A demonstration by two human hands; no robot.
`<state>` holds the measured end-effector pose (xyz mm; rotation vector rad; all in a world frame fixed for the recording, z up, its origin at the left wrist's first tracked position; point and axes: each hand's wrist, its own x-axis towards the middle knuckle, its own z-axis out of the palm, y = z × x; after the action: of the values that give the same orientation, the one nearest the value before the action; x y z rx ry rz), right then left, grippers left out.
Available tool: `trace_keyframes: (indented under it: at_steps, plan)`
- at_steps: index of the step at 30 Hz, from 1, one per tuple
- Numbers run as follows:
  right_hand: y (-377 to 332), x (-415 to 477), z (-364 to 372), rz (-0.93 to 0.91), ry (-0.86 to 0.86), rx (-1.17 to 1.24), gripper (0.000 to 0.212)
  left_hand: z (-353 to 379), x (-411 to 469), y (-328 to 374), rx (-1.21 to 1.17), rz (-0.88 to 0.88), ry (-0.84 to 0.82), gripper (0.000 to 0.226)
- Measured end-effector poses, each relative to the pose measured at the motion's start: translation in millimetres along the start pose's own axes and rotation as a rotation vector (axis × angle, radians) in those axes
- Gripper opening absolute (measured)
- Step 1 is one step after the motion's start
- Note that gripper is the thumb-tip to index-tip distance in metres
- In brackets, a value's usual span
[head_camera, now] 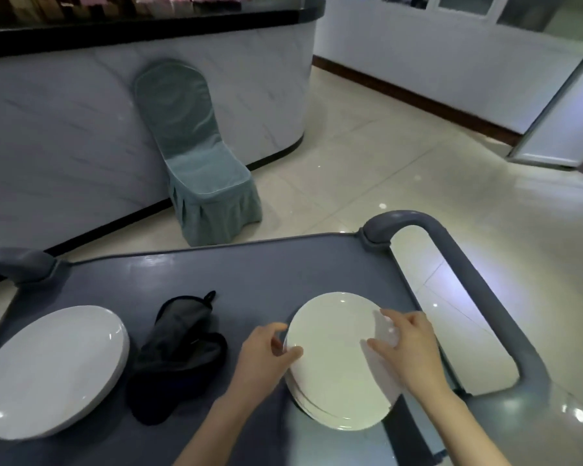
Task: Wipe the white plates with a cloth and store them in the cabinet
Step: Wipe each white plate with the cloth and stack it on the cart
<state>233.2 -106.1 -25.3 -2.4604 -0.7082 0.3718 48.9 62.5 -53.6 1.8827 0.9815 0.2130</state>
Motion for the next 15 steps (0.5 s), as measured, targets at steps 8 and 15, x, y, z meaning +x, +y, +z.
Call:
trace_keyframes:
  at_steps: [8, 15]
  plan:
    - [25, 0, -5, 0.156, -0.150, 0.099, 0.070, 19, -5, 2, -0.085, -0.079, 0.062, 0.036]
    - [24, 5, -13, 0.119, -0.184, 0.173, 0.073, 21, -2, 1, -0.210, -0.147, 0.080, 0.036]
